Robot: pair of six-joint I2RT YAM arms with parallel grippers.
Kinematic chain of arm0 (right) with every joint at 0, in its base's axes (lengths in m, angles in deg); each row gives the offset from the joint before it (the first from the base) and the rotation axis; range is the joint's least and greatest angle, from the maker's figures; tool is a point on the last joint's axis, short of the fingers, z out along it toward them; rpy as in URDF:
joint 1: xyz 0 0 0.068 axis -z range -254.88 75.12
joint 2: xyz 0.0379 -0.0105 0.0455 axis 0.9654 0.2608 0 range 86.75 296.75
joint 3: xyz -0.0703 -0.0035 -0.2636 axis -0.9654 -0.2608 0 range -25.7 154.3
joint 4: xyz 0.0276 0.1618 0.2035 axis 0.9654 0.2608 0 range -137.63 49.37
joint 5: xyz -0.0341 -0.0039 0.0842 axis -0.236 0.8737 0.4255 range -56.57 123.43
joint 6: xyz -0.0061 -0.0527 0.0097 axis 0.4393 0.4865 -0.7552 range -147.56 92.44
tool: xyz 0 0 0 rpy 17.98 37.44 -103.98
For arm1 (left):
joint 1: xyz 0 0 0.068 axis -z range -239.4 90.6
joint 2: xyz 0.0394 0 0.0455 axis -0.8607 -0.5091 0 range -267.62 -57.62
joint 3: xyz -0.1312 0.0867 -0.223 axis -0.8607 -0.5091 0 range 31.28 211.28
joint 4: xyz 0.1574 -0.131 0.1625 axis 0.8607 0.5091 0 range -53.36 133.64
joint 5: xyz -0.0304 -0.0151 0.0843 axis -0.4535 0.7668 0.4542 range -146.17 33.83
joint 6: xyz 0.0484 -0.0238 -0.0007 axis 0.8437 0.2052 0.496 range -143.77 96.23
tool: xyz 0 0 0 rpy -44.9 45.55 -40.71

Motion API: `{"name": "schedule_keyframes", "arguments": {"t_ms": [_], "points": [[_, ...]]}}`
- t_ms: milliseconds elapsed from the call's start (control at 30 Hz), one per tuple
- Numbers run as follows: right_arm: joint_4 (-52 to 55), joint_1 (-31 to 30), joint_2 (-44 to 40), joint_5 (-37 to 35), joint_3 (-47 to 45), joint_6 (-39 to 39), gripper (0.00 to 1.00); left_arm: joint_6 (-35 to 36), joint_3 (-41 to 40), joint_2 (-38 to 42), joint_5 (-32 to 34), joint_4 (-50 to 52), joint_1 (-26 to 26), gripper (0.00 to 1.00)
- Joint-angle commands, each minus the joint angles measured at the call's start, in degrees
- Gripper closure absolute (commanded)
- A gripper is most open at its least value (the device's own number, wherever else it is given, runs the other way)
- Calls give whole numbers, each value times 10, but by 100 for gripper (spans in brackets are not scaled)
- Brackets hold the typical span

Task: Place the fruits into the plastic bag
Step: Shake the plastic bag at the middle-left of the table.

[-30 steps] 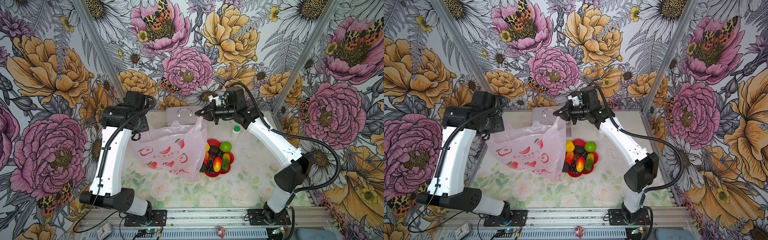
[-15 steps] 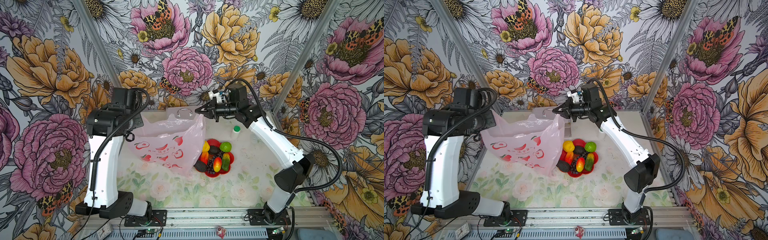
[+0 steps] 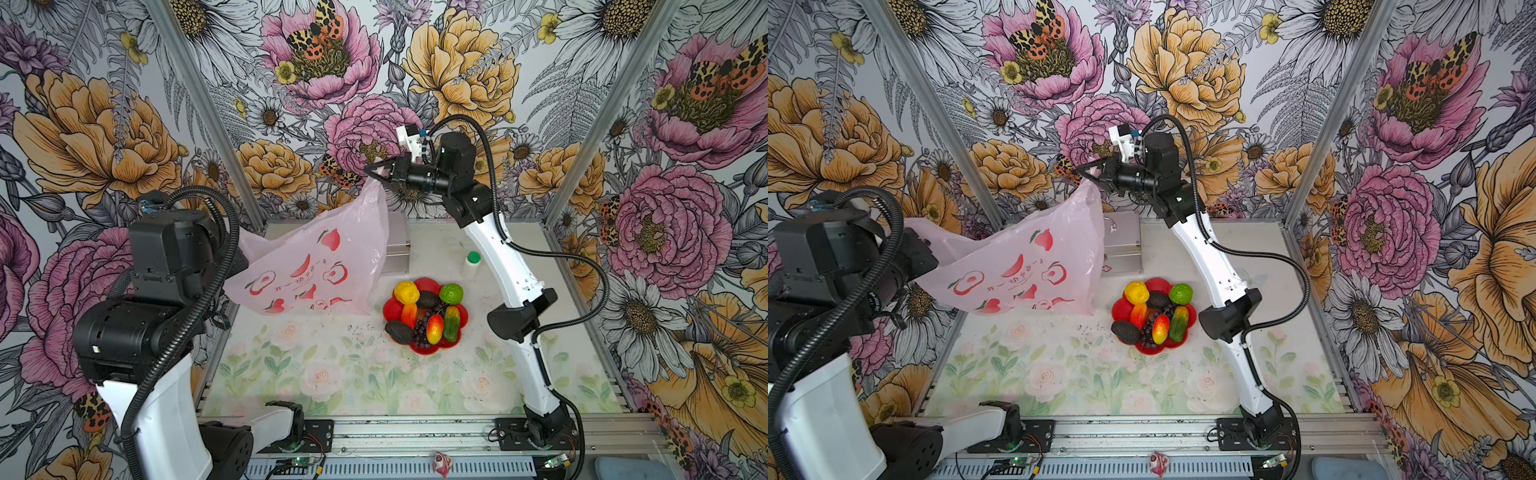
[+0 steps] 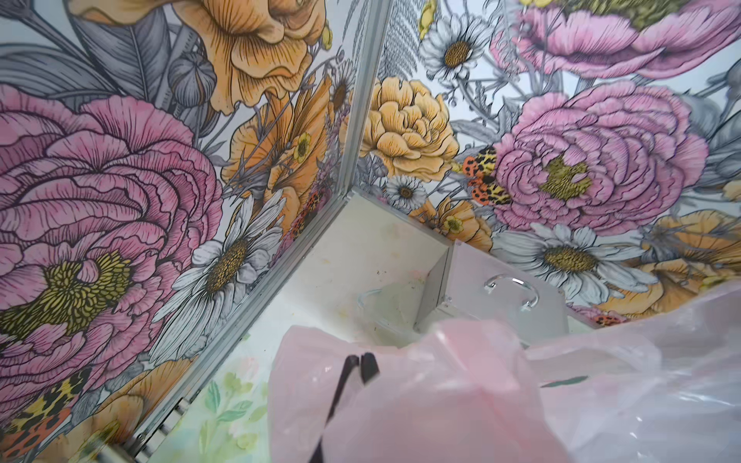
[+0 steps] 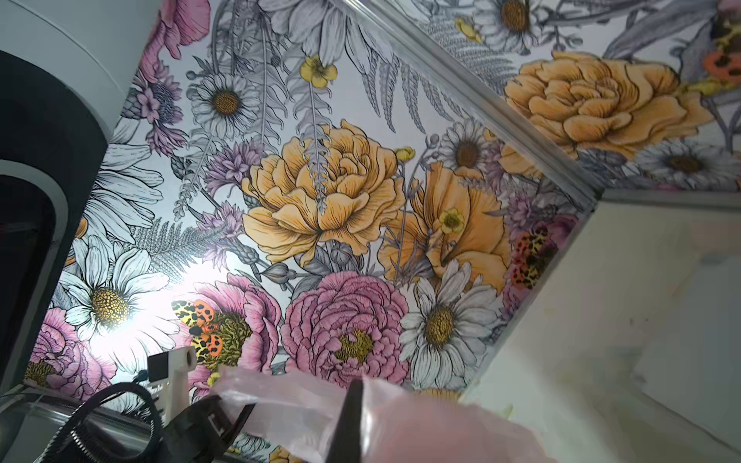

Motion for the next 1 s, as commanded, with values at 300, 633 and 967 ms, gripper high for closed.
{"name": "schedule_keyframes", "arguments": {"t_ms": [300,633,967], "points": [[-51,-4,-310,0,-320,216,100,3,-131,120,-76,-268,6,100],[274,3,-376,9,-519,275,100,-229,-431,249,-132,-157,7,100],[168,12,-126,-169,47,276,100,-63,28,-96,-112,-164,4,100]]}}
